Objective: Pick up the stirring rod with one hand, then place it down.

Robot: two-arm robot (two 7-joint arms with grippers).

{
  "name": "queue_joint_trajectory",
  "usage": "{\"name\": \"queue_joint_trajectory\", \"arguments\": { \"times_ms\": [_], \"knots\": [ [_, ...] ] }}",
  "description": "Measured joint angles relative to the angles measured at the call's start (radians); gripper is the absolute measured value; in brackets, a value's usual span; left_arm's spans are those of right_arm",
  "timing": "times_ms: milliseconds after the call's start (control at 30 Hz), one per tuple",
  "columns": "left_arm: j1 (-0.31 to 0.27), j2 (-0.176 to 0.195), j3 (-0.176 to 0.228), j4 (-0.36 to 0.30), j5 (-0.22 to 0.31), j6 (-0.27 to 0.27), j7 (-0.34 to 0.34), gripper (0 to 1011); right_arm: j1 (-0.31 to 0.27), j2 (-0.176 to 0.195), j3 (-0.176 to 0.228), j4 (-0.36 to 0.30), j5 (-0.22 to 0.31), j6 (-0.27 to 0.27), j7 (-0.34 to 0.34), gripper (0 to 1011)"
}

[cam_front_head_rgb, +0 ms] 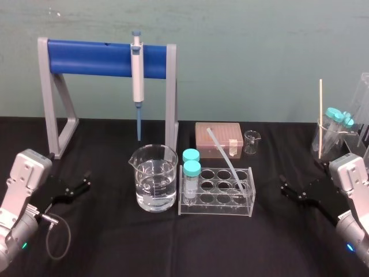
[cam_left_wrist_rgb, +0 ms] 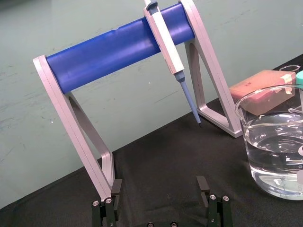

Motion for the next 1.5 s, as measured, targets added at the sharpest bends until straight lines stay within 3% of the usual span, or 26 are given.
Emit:
{"name": "queue_joint_trajectory", "arguments": {
  "times_ms": [1500],
  "knots": [
    [0.000,0.000,0.000,0.000,0.000,0.000,0.000,1000,0.000,0.000,0.000,0.000,0.000,0.000,0.000,1000]
  ]
}}
